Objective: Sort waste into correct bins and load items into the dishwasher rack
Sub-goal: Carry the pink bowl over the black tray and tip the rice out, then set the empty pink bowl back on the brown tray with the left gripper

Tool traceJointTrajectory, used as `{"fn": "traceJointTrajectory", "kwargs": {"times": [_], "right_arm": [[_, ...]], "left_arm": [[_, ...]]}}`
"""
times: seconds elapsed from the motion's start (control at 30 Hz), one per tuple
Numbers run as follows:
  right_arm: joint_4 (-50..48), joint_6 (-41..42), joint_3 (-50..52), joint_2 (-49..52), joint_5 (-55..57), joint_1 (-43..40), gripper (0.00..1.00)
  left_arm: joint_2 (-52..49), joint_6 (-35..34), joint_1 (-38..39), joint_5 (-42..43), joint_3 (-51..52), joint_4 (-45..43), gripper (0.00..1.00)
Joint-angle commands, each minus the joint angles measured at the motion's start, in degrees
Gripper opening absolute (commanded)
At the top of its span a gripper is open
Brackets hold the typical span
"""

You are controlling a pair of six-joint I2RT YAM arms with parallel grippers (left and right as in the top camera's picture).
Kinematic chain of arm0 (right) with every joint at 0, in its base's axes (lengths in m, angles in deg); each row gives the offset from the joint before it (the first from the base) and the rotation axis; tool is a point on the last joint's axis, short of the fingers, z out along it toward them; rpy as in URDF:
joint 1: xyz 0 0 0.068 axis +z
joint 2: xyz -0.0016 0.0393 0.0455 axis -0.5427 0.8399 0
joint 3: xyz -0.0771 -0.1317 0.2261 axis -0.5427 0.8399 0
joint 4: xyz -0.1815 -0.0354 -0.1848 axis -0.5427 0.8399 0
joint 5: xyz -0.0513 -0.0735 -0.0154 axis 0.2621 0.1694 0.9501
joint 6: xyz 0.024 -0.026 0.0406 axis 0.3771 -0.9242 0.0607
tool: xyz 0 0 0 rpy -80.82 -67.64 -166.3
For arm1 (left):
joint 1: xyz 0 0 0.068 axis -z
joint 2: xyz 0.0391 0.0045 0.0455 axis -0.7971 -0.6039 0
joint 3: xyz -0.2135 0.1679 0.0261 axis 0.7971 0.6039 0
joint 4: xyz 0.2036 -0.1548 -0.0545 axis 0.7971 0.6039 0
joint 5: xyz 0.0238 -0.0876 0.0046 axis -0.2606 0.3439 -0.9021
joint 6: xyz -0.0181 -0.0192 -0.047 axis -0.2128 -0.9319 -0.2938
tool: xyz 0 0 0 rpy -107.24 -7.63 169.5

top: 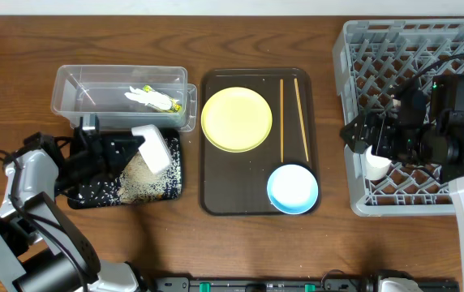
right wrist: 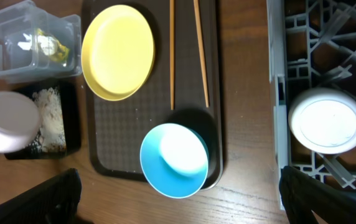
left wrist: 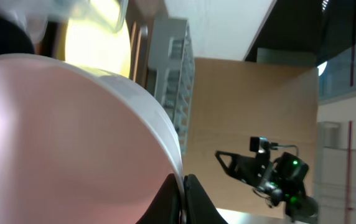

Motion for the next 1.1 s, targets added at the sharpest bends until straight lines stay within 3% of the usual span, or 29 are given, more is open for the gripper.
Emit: {"fn": "traceJointTrajectory", "kwargs": {"times": [0.0,0.13,0.3,0.5,0.6,0.77,1.07], "right_arm": [[-0.22,-0.79,-0.13,-0.04,-0.07,0.87,0.99],[-0.42,-0.79,-0.15,-0.02,-0.07,0.87,0.99],[-0.5,-0.79,-0.13,-0.04,-0.04,0.87,0.99],[-1.07,-0.79,-0.13,-0.02,-0.07,0.87,0.99],[-0.94,-0.79,-0.13,-0.02,-0.07,0.87,0.99],[-0.9,-0.79,-0.13,-0.02,-0.07,0.87,0.99],[-1.36,-0.79,-0.13,-0.02,-0.07,0.87,0.99]], "left_arm": [[1.4,6.75,2.75,-1.11,0.15,4.83,0.06],[5.27,6.86,6.43,-6.08,-0.15,5.7,0.06],[12.79,-5.44,12.74,-18.84,-2.25,2.01,0.06],[21.55,-26.36,34.93,-45.31,-2.25,-10.75,0.06],[21.05,-34.05,49.42,-58.82,-2.1,-16.57,0.06],[15.43,-42.62,65.59,-80.39,-1.6,-19.89,0.06],[4.74,-43.23,75.82,-81.81,-2.08,-29.57,0.09]]}}
